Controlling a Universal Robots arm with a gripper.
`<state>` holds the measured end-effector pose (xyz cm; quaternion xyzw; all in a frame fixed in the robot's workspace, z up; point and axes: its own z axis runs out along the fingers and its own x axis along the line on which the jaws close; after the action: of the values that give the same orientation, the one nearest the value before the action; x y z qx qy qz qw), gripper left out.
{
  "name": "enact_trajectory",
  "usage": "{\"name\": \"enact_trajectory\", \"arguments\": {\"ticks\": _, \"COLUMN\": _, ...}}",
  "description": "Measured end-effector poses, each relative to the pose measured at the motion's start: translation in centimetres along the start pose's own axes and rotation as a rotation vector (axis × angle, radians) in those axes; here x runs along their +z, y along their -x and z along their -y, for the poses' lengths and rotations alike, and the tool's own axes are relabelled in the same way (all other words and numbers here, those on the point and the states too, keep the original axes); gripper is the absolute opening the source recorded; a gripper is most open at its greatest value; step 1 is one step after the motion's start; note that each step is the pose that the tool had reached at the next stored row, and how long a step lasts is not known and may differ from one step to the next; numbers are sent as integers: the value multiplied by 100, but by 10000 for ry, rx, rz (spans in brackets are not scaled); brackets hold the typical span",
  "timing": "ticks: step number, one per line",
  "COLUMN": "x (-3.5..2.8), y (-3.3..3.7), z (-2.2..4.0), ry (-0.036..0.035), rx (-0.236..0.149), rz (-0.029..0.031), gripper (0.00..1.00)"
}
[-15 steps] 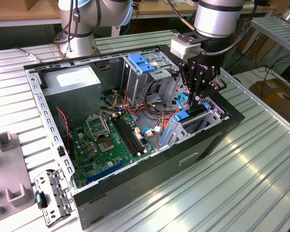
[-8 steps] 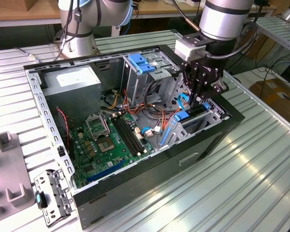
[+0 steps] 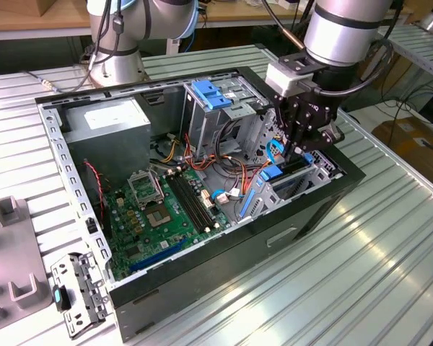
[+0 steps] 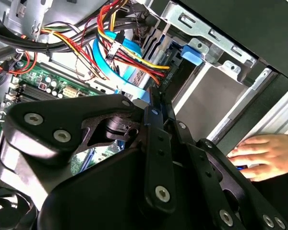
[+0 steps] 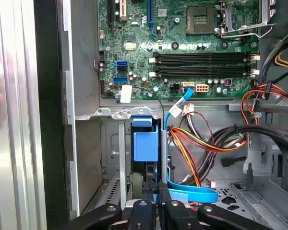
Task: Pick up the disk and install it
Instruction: 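Insert the second disk wire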
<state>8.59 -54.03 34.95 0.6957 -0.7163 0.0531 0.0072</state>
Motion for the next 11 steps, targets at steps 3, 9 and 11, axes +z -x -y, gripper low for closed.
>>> {"name": "enact_trajectory", "arguments": {"ticks": 3, "x": 0, "y": -1, "z": 6, "ry": 1, "rx": 1, "rz": 13, "gripper": 16}}
{"name": "enact_trajectory", "arguments": {"ticks": 9, "x": 38, "y": 0, "z": 22, "ry": 2, "rx": 3, "rz": 44, "gripper": 16}}
{"name": "enact_trajectory", "arguments": {"ticks": 11, "x": 53, "y": -6, "z": 21, "ry": 2, "rx": 3, "rz": 55, "gripper": 16}}
